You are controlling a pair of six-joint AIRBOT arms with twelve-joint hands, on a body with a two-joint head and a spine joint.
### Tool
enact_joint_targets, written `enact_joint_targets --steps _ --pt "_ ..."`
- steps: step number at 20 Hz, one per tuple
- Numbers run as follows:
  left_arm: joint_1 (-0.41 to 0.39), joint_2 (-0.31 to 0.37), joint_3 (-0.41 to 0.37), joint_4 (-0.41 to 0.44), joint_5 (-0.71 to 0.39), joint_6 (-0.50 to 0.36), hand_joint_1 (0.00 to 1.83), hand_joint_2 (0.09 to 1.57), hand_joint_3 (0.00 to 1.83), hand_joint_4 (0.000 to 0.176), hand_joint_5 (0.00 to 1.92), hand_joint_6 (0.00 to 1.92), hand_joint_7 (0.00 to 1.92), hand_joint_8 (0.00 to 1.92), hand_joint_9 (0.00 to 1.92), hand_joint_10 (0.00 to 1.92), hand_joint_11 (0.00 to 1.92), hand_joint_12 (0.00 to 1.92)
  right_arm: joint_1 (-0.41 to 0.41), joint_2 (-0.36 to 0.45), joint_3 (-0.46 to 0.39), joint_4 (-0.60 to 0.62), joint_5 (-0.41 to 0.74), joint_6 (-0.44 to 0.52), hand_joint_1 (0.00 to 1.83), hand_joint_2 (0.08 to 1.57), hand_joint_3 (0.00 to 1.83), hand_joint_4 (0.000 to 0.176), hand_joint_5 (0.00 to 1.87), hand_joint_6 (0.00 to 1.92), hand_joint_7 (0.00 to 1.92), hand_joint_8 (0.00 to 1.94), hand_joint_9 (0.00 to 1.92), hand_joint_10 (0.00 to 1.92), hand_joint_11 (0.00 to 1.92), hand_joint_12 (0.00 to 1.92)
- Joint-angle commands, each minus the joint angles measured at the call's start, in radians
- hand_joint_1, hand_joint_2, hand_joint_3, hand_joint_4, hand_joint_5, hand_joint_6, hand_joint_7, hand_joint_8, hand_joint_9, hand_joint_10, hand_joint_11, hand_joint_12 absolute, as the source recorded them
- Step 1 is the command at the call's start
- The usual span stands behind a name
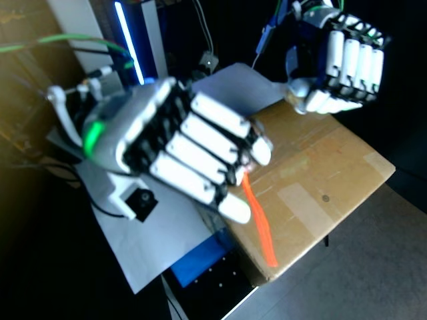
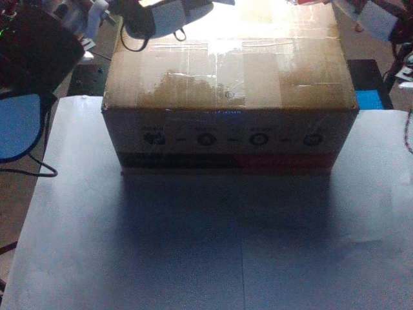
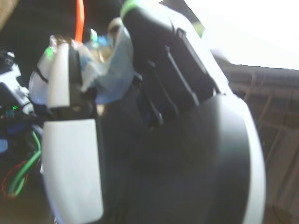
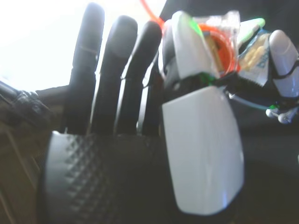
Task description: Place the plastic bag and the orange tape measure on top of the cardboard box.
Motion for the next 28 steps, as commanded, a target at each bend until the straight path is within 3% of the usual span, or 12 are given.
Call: enact_joint_targets --steps 1,7,12,14,16,17,19,21,23,24,26,28 --pt "-0.015 -0.005 0.007 0.028 0.098 -0.001 1.23 1.22 0.00 0.000 0.72 1.11 0.86 1.46 1.01 1.41 0.98 1.66 0.016 -0.016 0.011 -0.006 -0.080 0.005 1.39 1.11 0.00 0.000 0.82 1.05 0.98 1.01 1.04 1.16 1.02 1.42" --pt "-0.012 -0.021 0.041 0.028 0.048 -0.004 1.36 1.20 0.00 0.000 0.79 0.93 0.79 1.38 0.85 1.54 0.77 1.65 0.015 -0.077 0.054 0.039 -0.043 0.006 1.38 1.12 0.00 0.000 0.84 1.05 1.00 0.98 0.98 1.24 0.88 1.48" --pt "-0.011 -0.029 0.074 0.028 -0.009 -0.004 1.24 1.23 0.00 0.000 0.71 1.10 0.82 1.49 0.91 1.41 0.86 1.63 0.015 -0.100 0.069 0.048 -0.010 0.006 1.38 1.13 0.00 0.000 0.78 1.12 0.96 1.00 0.99 1.24 0.94 1.44" --pt "-0.010 -0.031 0.085 0.028 -0.033 -0.004 1.22 1.25 0.00 0.000 0.70 1.12 0.80 1.55 0.90 1.43 0.85 1.65 0.015 -0.111 0.073 0.048 0.006 0.006 1.38 1.12 0.00 0.000 0.88 0.97 0.96 1.05 0.96 1.26 0.89 1.50" --pt "-0.006 -0.033 0.092 0.025 -0.046 -0.004 1.34 1.21 0.00 0.000 0.69 1.11 0.76 1.38 0.84 1.46 0.81 1.56 0.015 -0.122 0.073 0.048 0.011 0.006 1.27 1.10 0.00 0.000 1.02 0.74 1.01 1.19 0.95 1.32 0.86 1.67" --pt "0.003 -0.033 0.094 0.017 -0.047 -0.004 1.22 1.19 0.00 0.000 0.80 1.13 0.84 1.31 0.83 1.13 0.76 1.51 0.014 -0.129 0.072 0.048 0.014 0.006 1.19 1.09 0.00 0.000 1.02 0.88 0.91 1.18 0.89 1.40 0.82 1.73" --pt "0.018 -0.032 0.095 0.008 -0.049 -0.004 1.18 1.19 0.00 0.010 0.85 1.13 0.80 1.33 0.76 0.99 0.61 1.58 0.006 -0.135 0.068 0.047 0.015 0.011 1.17 1.08 0.00 0.000 1.03 0.91 0.82 1.25 0.81 1.46 0.74 1.75" --pt "0.028 -0.030 0.095 0.003 -0.050 -0.004 1.12 1.17 0.00 0.000 0.85 1.17 0.71 0.74 0.63 1.14 0.52 1.64 -0.006 -0.136 0.066 0.044 0.015 0.041 1.17 0.93 0.00 0.000 0.79 0.57 0.71 1.25 0.70 1.51 0.63 1.81" --pt "0.034 -0.030 0.095 0.002 -0.054 -0.004 1.10 1.17 0.00 0.000 0.85 1.17 0.74 0.58 0.62 1.08 0.48 1.60 -0.014 -0.137 0.061 0.044 0.015 0.046 1.16 0.92 0.00 0.000 0.73 0.55 0.60 1.18 0.61 1.48 0.54 1.78" --pt "0.038 -0.029 0.092 0.002 -0.055 -0.004 1.08 1.10 0.00 0.000 0.74 0.68 0.74 0.55 0.63 1.07 0.49 1.61 -0.016 -0.137 0.054 0.044 0.015 0.046 1.13 0.91 0.00 0.000 0.70 0.48 0.53 1.25 0.53 1.55 0.47 1.84" --pt "0.049 -0.023 0.085 -0.003 -0.055 -0.004 1.04 1.07 0.00 0.000 0.86 0.14 0.76 0.36 0.62 1.02 0.49 1.58 -0.022 -0.135 0.038 0.044 0.015 0.046 1.11 0.87 0.00 0.000 0.71 0.33 0.48 1.33 0.50 1.63 0.45 1.88" --pt "0.061 -0.018 0.077 -0.009 -0.055 -0.004 1.01 1.05 0.00 0.000 0.83 0.04 0.72 0.20 0.53 0.78 0.29 1.52 -0.037 -0.117 0.014 0.044 0.005 0.046 1.05 0.87 0.00 0.000 0.65 0.30 0.42 1.28 0.45 1.62 0.42 1.85"
